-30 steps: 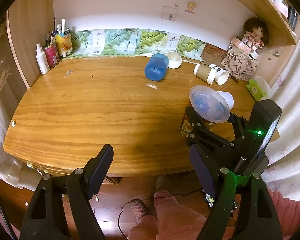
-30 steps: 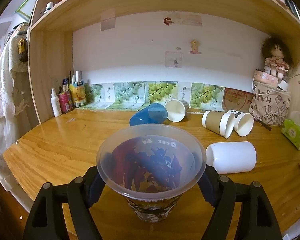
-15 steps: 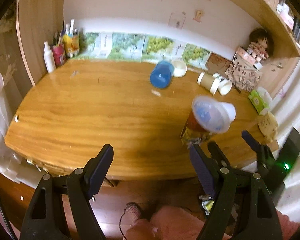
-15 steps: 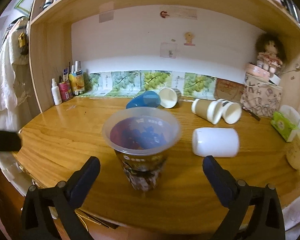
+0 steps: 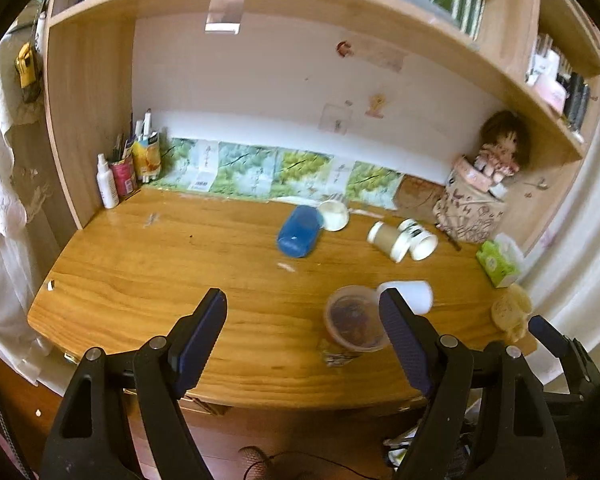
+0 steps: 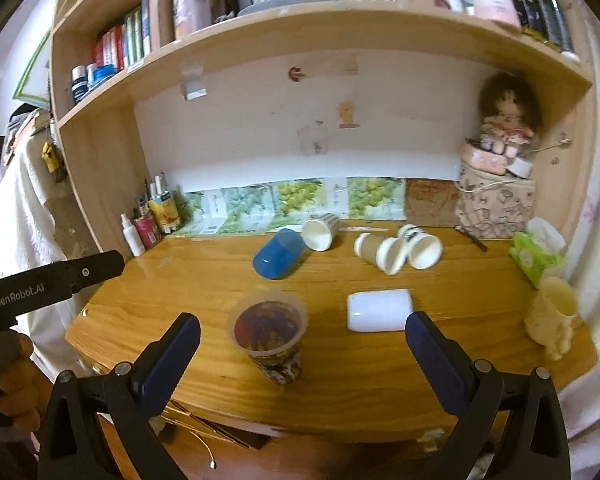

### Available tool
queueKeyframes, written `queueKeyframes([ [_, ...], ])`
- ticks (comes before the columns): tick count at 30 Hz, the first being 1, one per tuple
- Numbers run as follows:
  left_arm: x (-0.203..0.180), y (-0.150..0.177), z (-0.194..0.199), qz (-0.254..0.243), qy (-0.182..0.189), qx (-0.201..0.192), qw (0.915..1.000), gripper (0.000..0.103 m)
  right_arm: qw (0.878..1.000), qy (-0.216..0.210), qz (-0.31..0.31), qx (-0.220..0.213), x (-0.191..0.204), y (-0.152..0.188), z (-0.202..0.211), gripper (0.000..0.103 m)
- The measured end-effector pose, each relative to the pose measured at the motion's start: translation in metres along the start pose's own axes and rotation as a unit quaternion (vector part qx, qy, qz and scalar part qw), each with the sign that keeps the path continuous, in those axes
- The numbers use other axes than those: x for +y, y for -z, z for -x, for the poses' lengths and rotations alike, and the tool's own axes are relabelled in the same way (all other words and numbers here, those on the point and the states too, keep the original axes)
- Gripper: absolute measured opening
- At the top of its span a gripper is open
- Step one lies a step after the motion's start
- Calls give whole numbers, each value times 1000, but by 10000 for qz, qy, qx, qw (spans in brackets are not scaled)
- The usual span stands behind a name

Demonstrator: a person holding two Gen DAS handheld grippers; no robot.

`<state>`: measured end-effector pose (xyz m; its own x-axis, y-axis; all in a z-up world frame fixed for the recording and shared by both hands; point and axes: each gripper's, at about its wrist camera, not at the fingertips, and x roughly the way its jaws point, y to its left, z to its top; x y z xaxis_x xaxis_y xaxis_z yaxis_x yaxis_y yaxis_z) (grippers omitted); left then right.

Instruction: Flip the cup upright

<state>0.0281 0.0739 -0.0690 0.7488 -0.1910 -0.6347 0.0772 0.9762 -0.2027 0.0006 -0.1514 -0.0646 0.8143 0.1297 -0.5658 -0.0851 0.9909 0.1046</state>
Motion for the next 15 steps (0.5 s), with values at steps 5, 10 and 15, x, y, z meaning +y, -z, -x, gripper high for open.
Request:
queueKeyframes([
  [5,-21,-2,23,-202,-57,-201,9996,82,9994,-208,-266,-7,-6,-14,32,103],
  [10,-33,5,42,-379,-396,-412,9976,84,9985,-365,-409,-49,-1,-12,54,103],
  [15,-38,17,51,-524,-731,-490,9947,89,9983,-335,-432,-193,5,-3,64,103],
])
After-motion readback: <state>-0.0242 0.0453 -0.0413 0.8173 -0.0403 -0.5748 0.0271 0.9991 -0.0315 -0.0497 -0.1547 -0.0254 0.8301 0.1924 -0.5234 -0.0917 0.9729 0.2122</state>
